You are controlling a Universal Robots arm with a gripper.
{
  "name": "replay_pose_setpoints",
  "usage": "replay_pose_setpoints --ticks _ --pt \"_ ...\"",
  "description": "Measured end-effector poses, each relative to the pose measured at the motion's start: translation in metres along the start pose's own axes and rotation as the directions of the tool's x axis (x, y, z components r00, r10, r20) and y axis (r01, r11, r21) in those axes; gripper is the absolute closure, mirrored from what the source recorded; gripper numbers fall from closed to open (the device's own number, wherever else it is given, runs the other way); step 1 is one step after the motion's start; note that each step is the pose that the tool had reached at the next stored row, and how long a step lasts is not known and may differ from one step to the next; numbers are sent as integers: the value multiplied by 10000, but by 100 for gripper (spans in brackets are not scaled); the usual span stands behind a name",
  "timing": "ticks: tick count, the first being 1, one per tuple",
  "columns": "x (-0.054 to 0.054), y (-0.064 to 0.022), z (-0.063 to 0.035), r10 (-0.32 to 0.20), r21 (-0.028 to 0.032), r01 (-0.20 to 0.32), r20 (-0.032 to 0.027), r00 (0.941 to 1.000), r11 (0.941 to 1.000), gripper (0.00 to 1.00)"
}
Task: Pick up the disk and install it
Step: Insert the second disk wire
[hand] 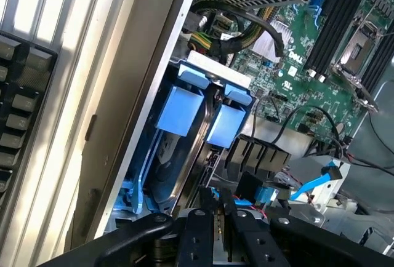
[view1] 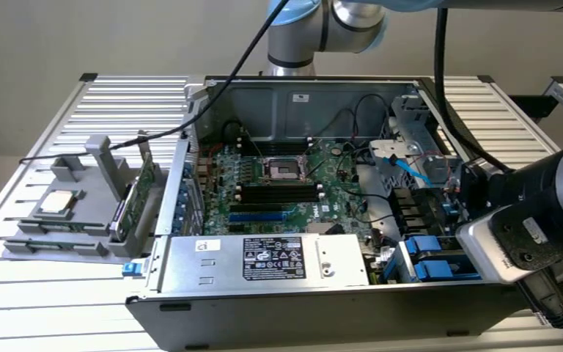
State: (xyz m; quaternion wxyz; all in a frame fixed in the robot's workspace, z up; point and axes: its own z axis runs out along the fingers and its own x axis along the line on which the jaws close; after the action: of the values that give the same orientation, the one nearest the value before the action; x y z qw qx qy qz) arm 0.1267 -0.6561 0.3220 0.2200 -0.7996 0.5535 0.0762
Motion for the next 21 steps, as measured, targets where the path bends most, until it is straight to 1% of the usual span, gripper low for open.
replay_pose_setpoints --ticks 3,5,6,10,13,15,16,18,21 --pt "-27 3 1 -12 -35 12 -85 10000 10000 84" --pt "-43 5 1 -22 -67 21 -162 9999 10000 84" --pt "-50 5 1 -28 -85 27 -205 9998 10000 84" --pt "-78 0 -11 -62 -181 54 -438 9990 9998 84" --pt "-102 -12 -34 -79 -229 67 -554 9984 9997 84" --pt "-115 -17 -47 -84 -248 69 -603 9981 9997 84" --pt "-120 -19 -53 -81 -250 66 -615 9981 9997 84" --pt "-121 -18 -55 -51 -242 36 -634 9980 9997 84" --pt "-124 -15 -56 33 -212 -47 -668 9978 9998 84"
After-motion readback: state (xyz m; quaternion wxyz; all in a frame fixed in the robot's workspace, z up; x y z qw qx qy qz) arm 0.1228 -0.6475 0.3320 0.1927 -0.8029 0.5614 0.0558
